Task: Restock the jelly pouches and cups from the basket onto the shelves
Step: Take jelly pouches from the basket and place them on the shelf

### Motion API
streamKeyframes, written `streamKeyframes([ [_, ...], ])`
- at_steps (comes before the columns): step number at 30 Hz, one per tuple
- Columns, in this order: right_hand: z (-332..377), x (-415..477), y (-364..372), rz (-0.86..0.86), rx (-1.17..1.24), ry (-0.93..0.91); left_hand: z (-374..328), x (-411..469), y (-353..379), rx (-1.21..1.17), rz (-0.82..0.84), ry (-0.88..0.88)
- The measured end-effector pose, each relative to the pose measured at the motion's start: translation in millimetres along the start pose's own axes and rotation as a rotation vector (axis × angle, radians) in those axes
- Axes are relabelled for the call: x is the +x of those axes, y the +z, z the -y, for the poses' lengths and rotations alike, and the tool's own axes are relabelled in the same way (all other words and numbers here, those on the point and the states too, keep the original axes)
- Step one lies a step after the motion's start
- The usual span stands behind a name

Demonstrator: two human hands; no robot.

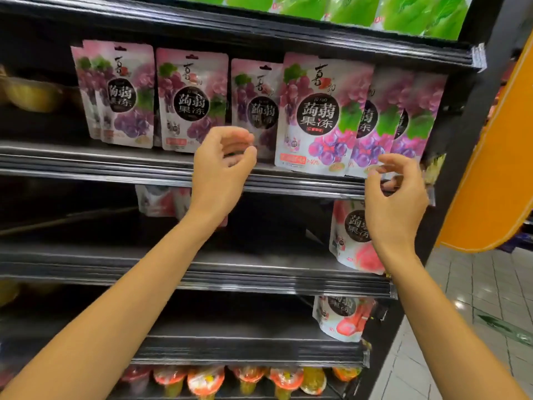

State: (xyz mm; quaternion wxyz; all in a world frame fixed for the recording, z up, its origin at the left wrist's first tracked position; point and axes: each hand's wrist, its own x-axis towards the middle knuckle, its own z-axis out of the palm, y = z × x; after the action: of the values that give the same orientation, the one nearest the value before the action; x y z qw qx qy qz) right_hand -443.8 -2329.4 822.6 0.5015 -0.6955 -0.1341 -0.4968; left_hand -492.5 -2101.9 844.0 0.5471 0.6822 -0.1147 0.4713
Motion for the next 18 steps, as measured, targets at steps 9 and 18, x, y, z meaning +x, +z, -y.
streamKeyframes([
  [9, 15, -176, 43, 0.386, 0.220, 0.153, 56, -123, -106, -0.038, 0.104, -0.369],
  [18, 1, -464, 66, 0.794, -0.014, 0.783, 186, -311, -276, 0.093, 0.179, -0.968],
])
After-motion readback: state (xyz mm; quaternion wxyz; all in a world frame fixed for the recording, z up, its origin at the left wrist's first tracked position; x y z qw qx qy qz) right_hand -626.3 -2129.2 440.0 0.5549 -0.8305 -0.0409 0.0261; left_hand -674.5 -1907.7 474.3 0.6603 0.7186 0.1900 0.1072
